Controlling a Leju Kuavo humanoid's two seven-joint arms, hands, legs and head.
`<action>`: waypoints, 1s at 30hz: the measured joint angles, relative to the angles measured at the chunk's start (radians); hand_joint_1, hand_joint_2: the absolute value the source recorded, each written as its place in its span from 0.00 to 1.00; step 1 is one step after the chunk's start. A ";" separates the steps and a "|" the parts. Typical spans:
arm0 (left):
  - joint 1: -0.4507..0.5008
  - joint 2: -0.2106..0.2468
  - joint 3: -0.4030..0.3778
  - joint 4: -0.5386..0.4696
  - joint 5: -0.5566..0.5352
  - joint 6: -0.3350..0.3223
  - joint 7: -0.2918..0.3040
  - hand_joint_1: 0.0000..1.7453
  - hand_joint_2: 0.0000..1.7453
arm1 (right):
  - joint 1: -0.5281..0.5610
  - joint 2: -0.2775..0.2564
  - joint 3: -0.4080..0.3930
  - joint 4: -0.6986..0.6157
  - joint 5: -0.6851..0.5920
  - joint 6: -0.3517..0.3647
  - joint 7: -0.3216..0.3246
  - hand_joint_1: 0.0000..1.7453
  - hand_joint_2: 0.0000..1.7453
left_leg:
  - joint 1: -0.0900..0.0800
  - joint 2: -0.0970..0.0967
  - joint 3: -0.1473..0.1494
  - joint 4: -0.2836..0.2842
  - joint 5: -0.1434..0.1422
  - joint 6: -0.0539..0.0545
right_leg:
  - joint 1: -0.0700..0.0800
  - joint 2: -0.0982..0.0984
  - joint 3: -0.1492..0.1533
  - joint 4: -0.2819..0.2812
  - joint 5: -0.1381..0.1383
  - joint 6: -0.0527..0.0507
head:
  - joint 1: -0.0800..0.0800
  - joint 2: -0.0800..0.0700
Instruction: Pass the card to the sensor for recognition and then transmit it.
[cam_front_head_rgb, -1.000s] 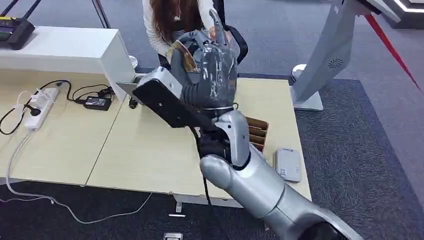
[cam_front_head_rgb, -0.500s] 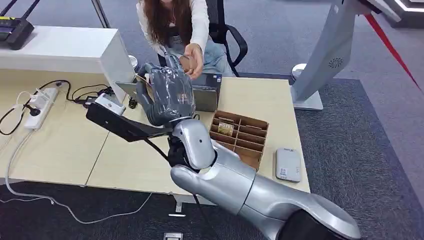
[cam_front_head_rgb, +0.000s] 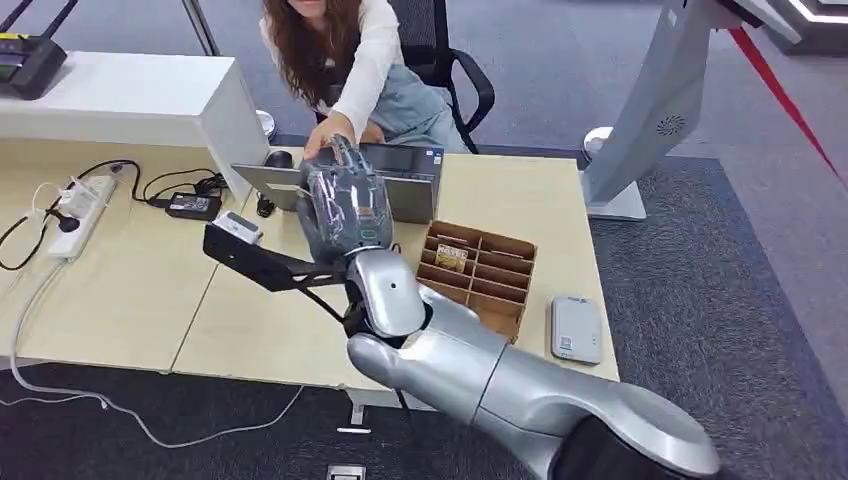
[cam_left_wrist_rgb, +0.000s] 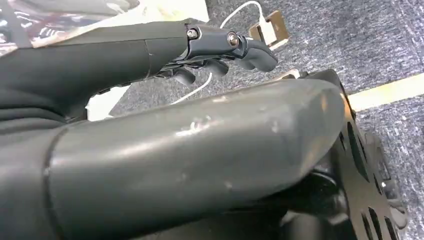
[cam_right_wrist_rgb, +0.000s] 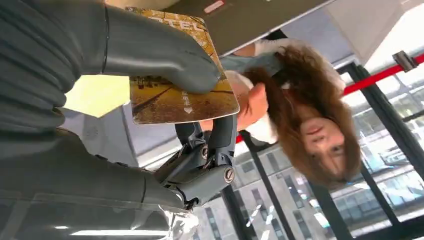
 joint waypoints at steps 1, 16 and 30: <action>0.000 0.000 0.000 0.000 0.002 0.000 0.002 0.00 0.00 | -0.006 0.000 0.004 0.014 -0.003 -0.002 0.004 1.00 1.00 | 0.000 0.000 0.000 0.000 0.000 0.000 | 0.000 0.000 0.000 0.000 0.000 0.000 | 0.000 0.000; 0.000 0.000 0.002 0.000 0.003 0.003 0.021 0.00 0.00 | -0.065 -0.016 -0.024 0.230 0.013 -0.080 -0.044 1.00 1.00 | 0.000 0.000 0.000 0.000 0.000 0.000 | 0.000 0.000 0.000 0.000 0.000 0.000 | 0.000 0.000; 0.000 0.000 0.002 0.000 0.005 0.010 0.028 0.00 0.00 | -0.077 -0.015 -0.079 0.289 0.015 -0.117 -0.090 0.00 1.00 | 0.000 0.000 0.000 0.000 0.000 0.000 | 0.000 0.000 0.000 0.000 0.000 0.000 | 0.000 0.000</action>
